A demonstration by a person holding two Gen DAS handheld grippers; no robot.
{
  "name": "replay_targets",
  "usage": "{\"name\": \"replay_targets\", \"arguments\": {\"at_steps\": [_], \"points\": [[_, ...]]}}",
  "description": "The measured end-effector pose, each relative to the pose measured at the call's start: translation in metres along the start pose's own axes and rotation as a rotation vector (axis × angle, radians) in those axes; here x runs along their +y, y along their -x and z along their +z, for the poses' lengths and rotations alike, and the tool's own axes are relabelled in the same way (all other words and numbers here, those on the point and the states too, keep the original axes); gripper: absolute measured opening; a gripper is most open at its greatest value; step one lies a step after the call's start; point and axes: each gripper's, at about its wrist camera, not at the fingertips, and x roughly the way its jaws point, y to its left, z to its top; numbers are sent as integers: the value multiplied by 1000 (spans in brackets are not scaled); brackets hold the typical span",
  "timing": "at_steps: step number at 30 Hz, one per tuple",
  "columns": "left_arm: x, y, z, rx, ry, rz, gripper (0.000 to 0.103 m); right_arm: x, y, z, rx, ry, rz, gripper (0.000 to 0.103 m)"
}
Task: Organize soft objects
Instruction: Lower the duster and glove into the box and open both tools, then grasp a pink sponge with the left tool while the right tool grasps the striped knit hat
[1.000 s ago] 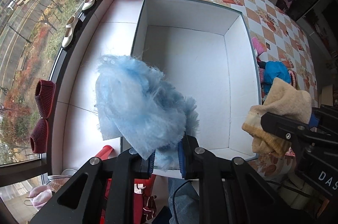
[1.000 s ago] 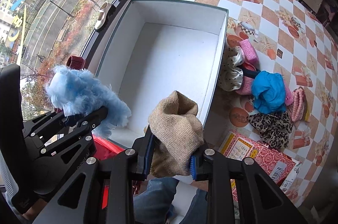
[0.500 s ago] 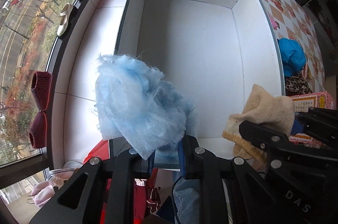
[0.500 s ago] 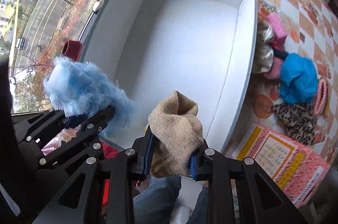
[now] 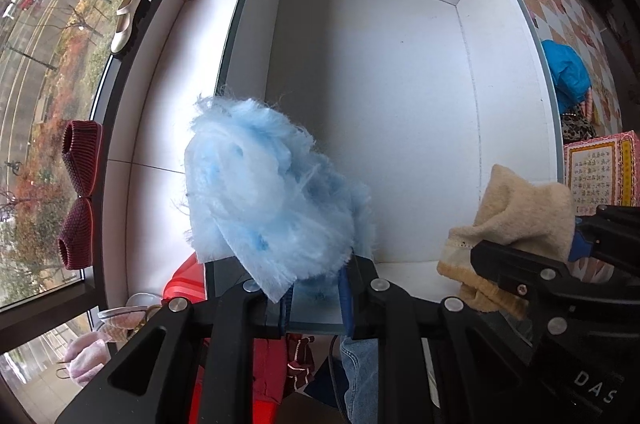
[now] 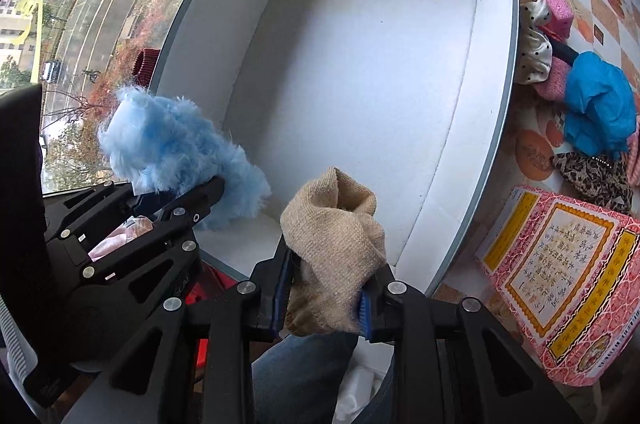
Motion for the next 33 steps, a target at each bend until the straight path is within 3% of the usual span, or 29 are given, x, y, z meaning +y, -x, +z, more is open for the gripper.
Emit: {"name": "replay_targets", "arguments": {"at_steps": [8, 11, 13, 15, 17, 18, 21, 23, 24, 27, 33], "points": [[2, 1, -1, -22, 13, 0, 27, 2, 5, -2, -29, 24, -31, 29], [2, 2, -4, -30, 18, -2, 37, 3, 8, -4, -41, 37, -42, 29], [1, 4, -6, -33, 13, 2, 53, 9, 10, -8, -48, 41, -48, 29], [0, 6, -7, -38, 9, 8, 59, 18, 11, -11, -54, 45, -53, 30], [2, 9, -8, -46, 12, 13, 60, 18, 13, -12, -66, 47, -67, 36], [3, 10, -8, -46, 16, 9, 62, 16, 15, -13, -72, 44, -77, 43], [10, 9, -8, -22, 47, -26, 82, 9, 21, -12, -97, 16, -87, 64], [15, 12, -9, -27, 75, -29, 84, 5, 28, -14, -121, -6, -79, 86], [17, 14, -8, -29, 87, -39, 85, 2, 34, -15, -146, -20, -56, 103], [22, 24, -6, -48, 125, -69, 90, -2, 48, -16, -195, -43, -10, 103], [18, 56, 5, -119, 135, -81, 91, -3, 79, -13, -263, -42, -2, 103]]}}
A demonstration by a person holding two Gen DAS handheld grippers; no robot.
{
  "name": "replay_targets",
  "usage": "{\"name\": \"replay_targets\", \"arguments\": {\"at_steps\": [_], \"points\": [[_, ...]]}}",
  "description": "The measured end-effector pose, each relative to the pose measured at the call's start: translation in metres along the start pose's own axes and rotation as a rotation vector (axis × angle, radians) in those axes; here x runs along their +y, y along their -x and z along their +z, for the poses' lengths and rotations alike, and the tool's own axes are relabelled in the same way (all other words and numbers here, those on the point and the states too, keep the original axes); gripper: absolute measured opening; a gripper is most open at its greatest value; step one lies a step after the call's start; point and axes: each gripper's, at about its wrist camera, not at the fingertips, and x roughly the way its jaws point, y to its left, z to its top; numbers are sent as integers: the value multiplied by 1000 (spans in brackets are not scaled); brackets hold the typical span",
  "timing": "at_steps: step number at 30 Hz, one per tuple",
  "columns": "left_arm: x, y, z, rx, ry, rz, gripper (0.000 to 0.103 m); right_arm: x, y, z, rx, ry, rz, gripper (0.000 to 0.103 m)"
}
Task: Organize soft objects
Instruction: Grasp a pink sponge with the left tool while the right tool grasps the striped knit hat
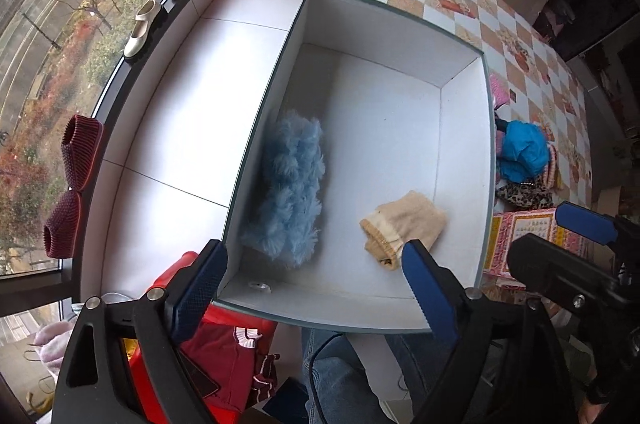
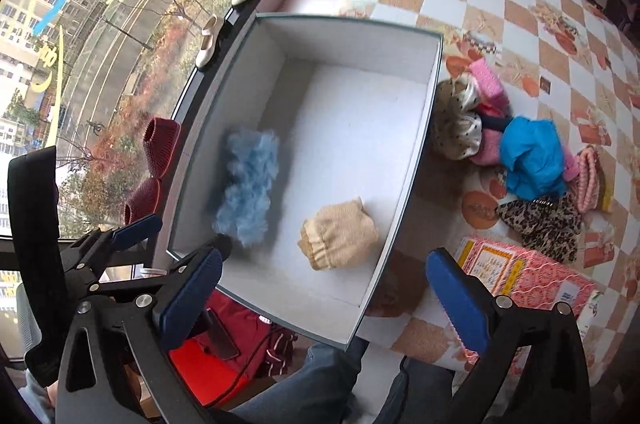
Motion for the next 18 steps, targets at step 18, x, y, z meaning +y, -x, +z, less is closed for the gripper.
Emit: {"name": "replay_targets", "arguments": {"at_steps": [18], "points": [[-86, 20, 61, 2, -127, -63, 91, -138, 102, 4, -158, -319, -27, 103]]}}
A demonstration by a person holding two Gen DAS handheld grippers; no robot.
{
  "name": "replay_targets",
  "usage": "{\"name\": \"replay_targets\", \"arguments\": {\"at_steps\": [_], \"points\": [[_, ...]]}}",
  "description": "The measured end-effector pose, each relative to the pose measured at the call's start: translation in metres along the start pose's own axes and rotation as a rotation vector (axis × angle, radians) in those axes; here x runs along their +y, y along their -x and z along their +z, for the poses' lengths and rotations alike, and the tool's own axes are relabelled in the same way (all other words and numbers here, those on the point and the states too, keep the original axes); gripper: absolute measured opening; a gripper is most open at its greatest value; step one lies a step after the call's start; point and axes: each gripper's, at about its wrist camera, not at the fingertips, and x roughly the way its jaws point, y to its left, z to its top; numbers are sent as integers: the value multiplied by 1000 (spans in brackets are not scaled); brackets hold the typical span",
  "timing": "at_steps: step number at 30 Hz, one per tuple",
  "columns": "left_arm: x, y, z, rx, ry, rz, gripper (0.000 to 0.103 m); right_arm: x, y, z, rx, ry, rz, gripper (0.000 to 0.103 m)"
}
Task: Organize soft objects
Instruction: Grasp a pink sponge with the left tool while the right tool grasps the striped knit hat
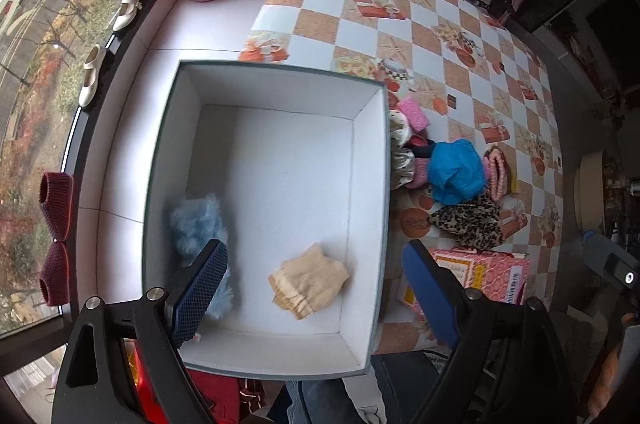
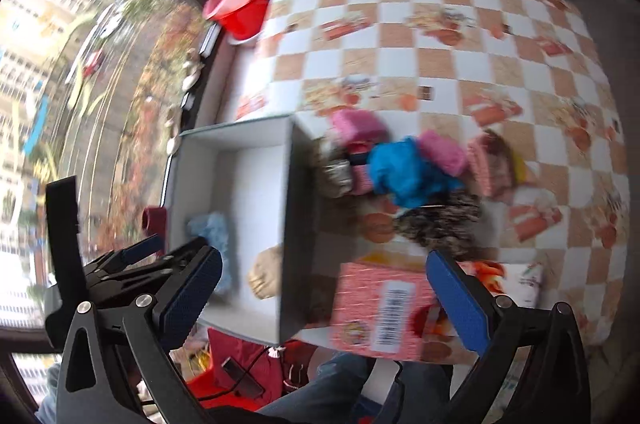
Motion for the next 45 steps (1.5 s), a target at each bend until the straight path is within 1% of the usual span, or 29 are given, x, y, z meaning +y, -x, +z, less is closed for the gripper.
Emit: {"name": "replay_targets", "arguments": {"at_steps": [3, 5, 8, 11, 15, 17, 21, 24, 26, 31, 36, 38, 39, 40, 42, 44, 45], "points": [[-30, -4, 22, 26, -46, -27, 91, -51, 5, 6, -2, -113, -27, 103], [-53, -9, 36, 36, -84, -19, 91, -86, 4, 8, 10, -192, -39, 103], [-91, -23, 62, 34, -174, 33, 91, -127, -3, 13, 33, -272, -42, 103], [-124, -45, 88, 46, -255, 83, 91, -158, -14, 21, 61, -324, -39, 103], [-162, -87, 119, 107, -370, 162, 91, -189, -39, 36, 106, -377, -17, 103], [-178, -112, 131, 142, -455, 212, 91, -202, -55, 44, 141, -392, -2, 103], [-198, -158, 143, 229, -621, 304, 91, -219, -79, 54, 183, -410, 20, 103], [-201, -184, 146, 315, -705, 333, 91, -227, -95, 61, 205, -418, 46, 103], [-201, -197, 145, 380, -730, 329, 91, -230, -104, 65, 212, -417, 67, 103], [-199, -222, 139, 462, -759, 365, 91, -233, -128, 74, 244, -409, 56, 103], [-194, -236, 136, 505, -737, 375, 91, -233, -155, 80, 246, -384, -2, 103], [-190, -239, 139, 511, -717, 373, 88, -231, -167, 81, 261, -370, -8, 103], [-189, -240, 140, 513, -710, 366, 80, -230, -171, 81, 265, -361, -10, 103], [-188, -241, 139, 511, -708, 359, 69, -230, -174, 80, 261, -356, -10, 103], [-189, -241, 139, 513, -702, 342, 56, -228, -173, 81, 240, -340, -31, 102], [-189, -240, 138, 524, -683, 312, 54, -224, -171, 82, 235, -304, -58, 91], [-189, -239, 137, 522, -679, 308, 53, -222, -168, 82, 229, -274, -84, 72]]}}
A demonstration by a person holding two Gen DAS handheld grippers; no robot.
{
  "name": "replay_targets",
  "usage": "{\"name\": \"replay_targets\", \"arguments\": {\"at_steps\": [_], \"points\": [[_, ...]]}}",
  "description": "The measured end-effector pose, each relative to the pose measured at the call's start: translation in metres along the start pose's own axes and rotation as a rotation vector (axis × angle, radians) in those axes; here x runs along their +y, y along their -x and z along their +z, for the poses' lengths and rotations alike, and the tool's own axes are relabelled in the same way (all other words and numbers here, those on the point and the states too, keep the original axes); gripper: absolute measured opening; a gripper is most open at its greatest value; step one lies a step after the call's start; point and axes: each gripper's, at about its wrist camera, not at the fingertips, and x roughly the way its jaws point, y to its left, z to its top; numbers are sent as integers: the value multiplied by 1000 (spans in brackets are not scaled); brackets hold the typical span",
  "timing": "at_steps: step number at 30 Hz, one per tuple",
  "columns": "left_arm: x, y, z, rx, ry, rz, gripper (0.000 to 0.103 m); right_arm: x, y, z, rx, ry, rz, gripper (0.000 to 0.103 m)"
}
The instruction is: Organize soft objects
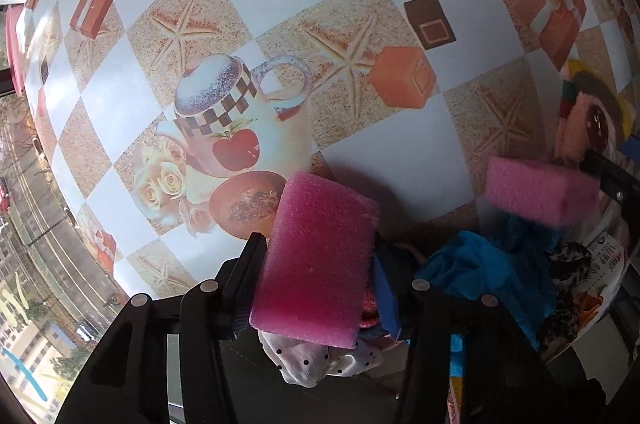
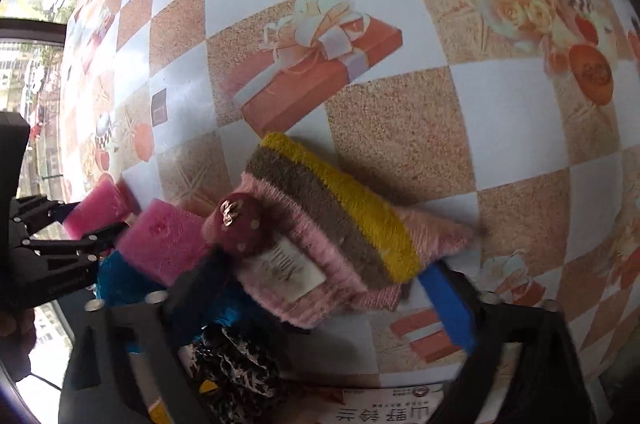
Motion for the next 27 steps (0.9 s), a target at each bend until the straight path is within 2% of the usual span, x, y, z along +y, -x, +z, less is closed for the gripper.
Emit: {"name": "replay_targets", "arguments": {"at_steps": [1, 4, 6, 12, 18, 22, 23, 27], "points": [[-1, 0, -2, 0, -2, 3, 52, 5, 2, 0, -6, 24, -12, 59], [-1, 3, 0, -26, 10, -5, 52, 0, 7, -2, 2, 20, 41, 44], [0, 11, -1, -63, 38, -3, 52, -9, 15, -4, -11, -15, 82, 40], [16, 51, -12, -209, 138, 5, 52, -31, 35, -7, -56, -62, 122, 40], [7, 76, -32, -295, 174, -4, 52, -51, 54, -14, -87, -74, 134, 40], [-16, 98, -45, -348, 155, -39, 52, -55, 63, -24, -109, -83, 136, 40], [-25, 107, -39, -362, 142, -46, 52, -60, 68, -28, -117, -88, 135, 40], [-70, 129, -49, -403, 102, -81, 52, -76, 84, -43, -141, -111, 142, 40]]}}
